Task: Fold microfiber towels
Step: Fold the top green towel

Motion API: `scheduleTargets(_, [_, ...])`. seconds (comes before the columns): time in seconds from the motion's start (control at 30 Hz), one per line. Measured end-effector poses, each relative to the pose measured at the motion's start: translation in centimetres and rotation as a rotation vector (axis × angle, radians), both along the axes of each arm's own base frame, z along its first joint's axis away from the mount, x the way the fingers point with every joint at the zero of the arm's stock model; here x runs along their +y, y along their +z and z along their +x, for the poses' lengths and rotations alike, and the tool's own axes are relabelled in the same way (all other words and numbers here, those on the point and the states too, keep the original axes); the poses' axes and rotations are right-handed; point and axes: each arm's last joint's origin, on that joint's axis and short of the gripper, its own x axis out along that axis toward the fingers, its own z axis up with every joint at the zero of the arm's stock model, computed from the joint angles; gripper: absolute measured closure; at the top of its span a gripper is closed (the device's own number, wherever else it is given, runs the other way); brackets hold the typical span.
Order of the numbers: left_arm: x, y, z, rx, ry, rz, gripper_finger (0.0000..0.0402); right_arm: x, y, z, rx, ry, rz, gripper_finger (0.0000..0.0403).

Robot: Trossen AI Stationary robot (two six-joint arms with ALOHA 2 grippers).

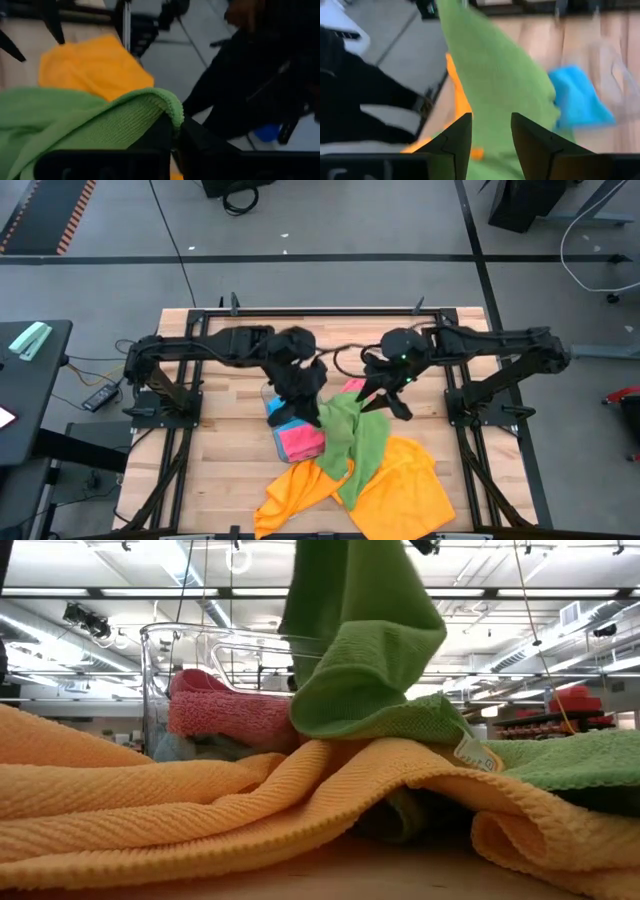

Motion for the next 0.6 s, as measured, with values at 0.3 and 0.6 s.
scheduleTargets(0.3, [-0.2,-0.7,-0.1,-0.006,-0.008,0.118,0.0393,0.0,-2.8,2.4,-0.183,-0.013,-0.033,0.0267])
scheduleTargets(0.6, [-1.0,-0.7,-0.1,-0.046,-0.044,0.169,0.0377,-2.1,-8.3,2.7,-0.126,-0.158,0.114,0.0233])
